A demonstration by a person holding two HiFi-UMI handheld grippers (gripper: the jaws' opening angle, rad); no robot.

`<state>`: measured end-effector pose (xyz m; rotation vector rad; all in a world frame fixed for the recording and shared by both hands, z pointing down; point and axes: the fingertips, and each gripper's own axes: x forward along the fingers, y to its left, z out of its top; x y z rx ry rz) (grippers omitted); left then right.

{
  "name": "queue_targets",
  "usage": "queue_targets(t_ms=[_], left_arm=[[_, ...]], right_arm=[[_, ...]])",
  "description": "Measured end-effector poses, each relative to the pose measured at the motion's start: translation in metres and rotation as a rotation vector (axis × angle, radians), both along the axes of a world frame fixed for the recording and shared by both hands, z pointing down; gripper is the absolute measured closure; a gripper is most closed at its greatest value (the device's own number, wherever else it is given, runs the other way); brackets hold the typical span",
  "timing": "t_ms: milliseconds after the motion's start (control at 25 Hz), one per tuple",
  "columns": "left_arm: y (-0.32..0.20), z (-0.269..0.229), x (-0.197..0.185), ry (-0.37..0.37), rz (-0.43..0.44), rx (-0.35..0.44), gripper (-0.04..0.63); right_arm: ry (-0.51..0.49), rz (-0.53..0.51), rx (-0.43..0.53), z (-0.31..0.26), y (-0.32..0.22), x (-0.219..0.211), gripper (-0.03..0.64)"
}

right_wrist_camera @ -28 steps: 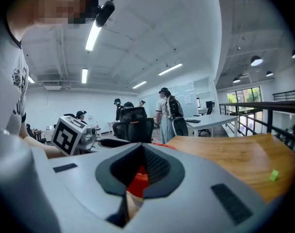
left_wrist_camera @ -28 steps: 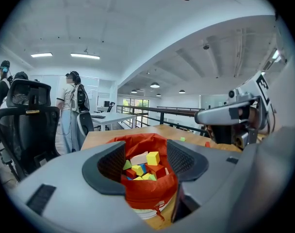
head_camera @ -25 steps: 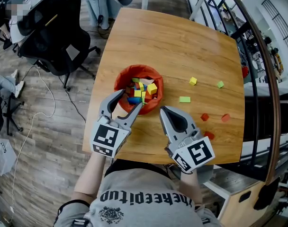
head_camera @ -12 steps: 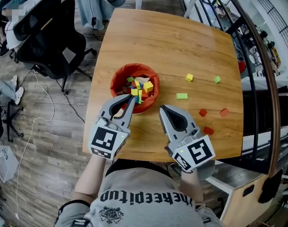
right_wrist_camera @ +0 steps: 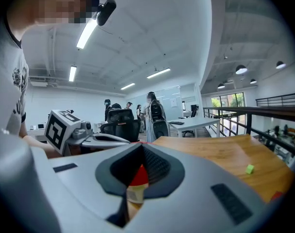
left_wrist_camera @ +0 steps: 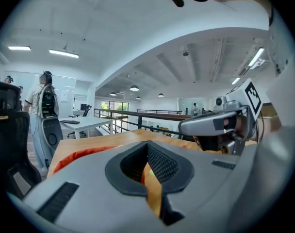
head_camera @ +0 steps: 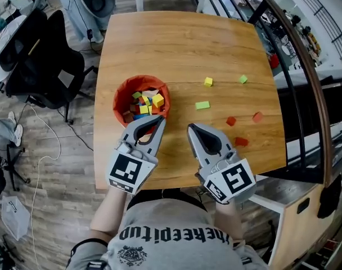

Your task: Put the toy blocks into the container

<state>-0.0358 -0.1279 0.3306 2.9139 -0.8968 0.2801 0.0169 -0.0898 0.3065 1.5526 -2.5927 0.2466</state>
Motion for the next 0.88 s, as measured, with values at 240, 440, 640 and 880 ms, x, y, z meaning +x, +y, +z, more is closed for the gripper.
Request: queue_targets(t_ms=[240,440,640,880], left_arm=[[0.015,-0.001,0.033,0.010,0.106,-0.007,0.581],[0.029,-0.003,0.056,0.016,0.186,-0.015,0.581],[0.045,-0.003,0.078,0.021,0.272,-0.023,0.581],[0.061,-0.001,0.098,0.020,0.349,-0.029,0.581]], right_arm=[[0.008,0.077,-0.002,-0.001,0.012,0.024,0.606],[0.013,0.137,-0.001,-0.003,0.024,0.042,0.606],[0.017,0.206,-0.003,-0.003,0.037,0.058,0.606],[0.018,0.270,-0.008,-0.002,0.051,0.075,0.606]])
